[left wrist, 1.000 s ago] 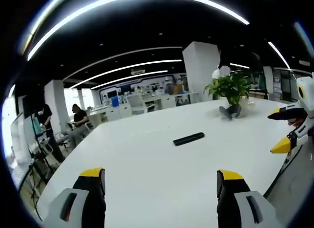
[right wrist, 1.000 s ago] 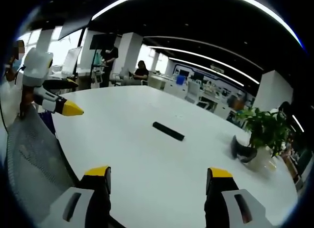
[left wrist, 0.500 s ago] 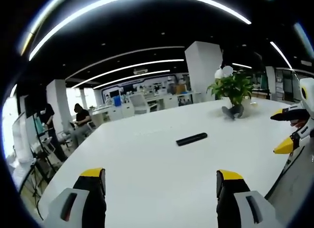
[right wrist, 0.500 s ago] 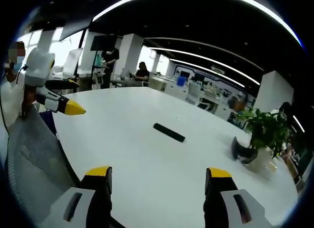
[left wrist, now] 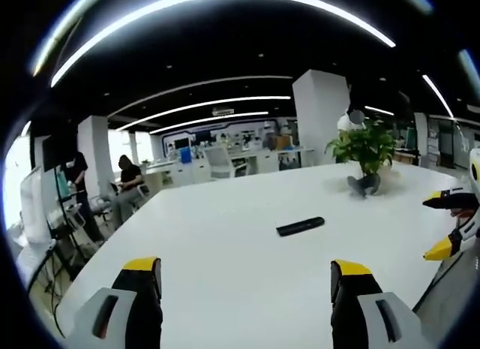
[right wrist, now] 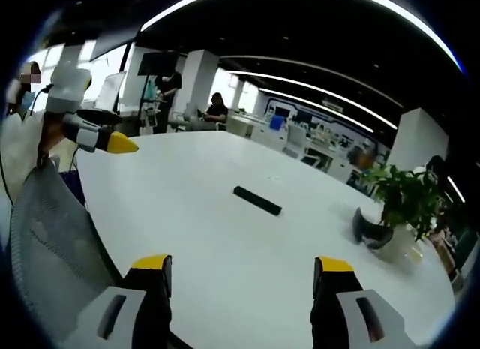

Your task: Press the specified remote control buttons in sequence, fully releasing each button before pressing the next.

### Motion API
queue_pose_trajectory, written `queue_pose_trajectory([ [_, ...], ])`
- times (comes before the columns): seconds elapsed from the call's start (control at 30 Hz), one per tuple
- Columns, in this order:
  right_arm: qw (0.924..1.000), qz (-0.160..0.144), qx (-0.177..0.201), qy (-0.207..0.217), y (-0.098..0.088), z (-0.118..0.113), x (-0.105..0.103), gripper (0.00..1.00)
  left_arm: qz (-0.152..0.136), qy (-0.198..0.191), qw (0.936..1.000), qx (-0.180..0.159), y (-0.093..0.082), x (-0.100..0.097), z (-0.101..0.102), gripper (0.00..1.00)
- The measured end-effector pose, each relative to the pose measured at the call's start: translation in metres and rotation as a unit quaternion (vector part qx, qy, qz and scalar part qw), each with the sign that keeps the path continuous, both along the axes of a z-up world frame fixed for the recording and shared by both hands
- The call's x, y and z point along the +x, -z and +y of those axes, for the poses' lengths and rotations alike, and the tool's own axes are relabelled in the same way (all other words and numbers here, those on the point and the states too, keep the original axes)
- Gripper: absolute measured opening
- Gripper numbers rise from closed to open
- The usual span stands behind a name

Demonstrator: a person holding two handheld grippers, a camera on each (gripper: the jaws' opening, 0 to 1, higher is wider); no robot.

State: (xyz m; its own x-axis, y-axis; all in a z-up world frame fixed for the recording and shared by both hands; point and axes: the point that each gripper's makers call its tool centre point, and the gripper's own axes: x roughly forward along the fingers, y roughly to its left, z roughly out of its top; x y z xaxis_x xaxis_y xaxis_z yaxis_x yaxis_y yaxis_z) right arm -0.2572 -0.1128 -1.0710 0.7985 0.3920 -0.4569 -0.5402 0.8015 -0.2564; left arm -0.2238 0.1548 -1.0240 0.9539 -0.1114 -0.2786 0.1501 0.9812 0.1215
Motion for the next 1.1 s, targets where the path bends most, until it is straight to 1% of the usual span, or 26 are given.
queue_pose_trajectory([
  [0.1, 1.0, 0.002, -0.001, 0.0, 0.001, 0.0, 0.0, 0.75, -0.014, 0.013, 0.9998, 0.0, -0.016, 0.011, -0.004, 0.97],
  [0.2, 1.0, 0.002, -0.006, -0.002, 0.002, 0.0, 0.0, 0.75, -0.013, 0.028, 0.9995, 0.01, -0.022, 0.021, -0.008, 0.98],
  [0.23, 1.0, 0.003, -0.006, -0.002, 0.002, 0.0, 0.0, 0.75, -0.006, 0.034, 0.9993, 0.012, -0.021, 0.024, -0.009, 0.99],
  [0.27, 1.0, 0.004, -0.006, -0.002, 0.003, 0.0, 0.0, 0.75, 0.008, 0.038, 0.9991, 0.013, -0.018, 0.028, -0.01, 1.0],
  [0.3, 1.0, 0.004, -0.006, -0.001, 0.003, 0.0, 0.0, 0.75, 0.011, 0.04, 0.999, 0.014, -0.018, 0.031, -0.011, 0.99],
  [0.4, 0.9999, 0.007, -0.007, -0.002, 0.004, 0.0, 0.0, 0.74, 0.033, 0.059, 0.9976, 0.013, -0.013, 0.042, -0.018, 0.99],
  [0.5, 0.9999, 0.008, -0.009, -0.003, 0.005, 0.0, 0.0, 0.74, 0.043, 0.077, 0.9959, 0.018, -0.01, 0.049, -0.025, 0.99],
  [0.53, 0.9999, 0.009, -0.009, -0.003, 0.006, 0.0, 0.0, 0.74, 0.051, 0.087, 0.9945, 0.026, -0.009, 0.052, -0.029, 0.98],
  [0.6, 0.9999, 0.01, -0.01, -0.003, 0.006, -0.001, 0.0, 0.73, 0.056, 0.101, 0.9927, 0.035, -0.01, 0.06, -0.034, 0.98],
  [0.77, 0.9998, 0.013, -0.014, 0.0, 0.008, -0.001, 0.0, 0.73, 0.055, 0.125, 0.9895, 0.048, -0.017, 0.083, -0.045, 0.97],
  [0.83, 0.9998, 0.014, -0.016, 0.001, 0.008, -0.002, 0.0, 0.73, 0.057, 0.134, 0.9881, 0.049, -0.019, 0.09, -0.049, 0.96],
  [0.87, 0.9997, 0.015, -0.017, 0.002, 0.009, -0.002, 0.0, 0.73, 0.066, 0.139, 0.9867, 0.053, -0.019, 0.096, -0.051, 0.95],
  [0.93, 0.9997, 0.015, -0.02, 0.004, 0.009, -0.003, 0.001, 0.73, 0.065, 0.144, 0.9856, 0.061, -0.022, 0.103, -0.054, 0.94],
  [0.97, 0.9997, 0.016, -0.02, 0.005, 0.01, -0.003, 0.001, 0.73, 0.061, 0.151, 0.9842, 0.069, -0.025, 0.108, -0.057, 0.93],
  [1.1, 0.9996, 0.017, -0.019, 0.008, 0.01, -0.004, 0.001, 0.73, 0.076, 0.18, 0.9767, 0.088, -0.025, 0.121, -0.067, 0.94],
])
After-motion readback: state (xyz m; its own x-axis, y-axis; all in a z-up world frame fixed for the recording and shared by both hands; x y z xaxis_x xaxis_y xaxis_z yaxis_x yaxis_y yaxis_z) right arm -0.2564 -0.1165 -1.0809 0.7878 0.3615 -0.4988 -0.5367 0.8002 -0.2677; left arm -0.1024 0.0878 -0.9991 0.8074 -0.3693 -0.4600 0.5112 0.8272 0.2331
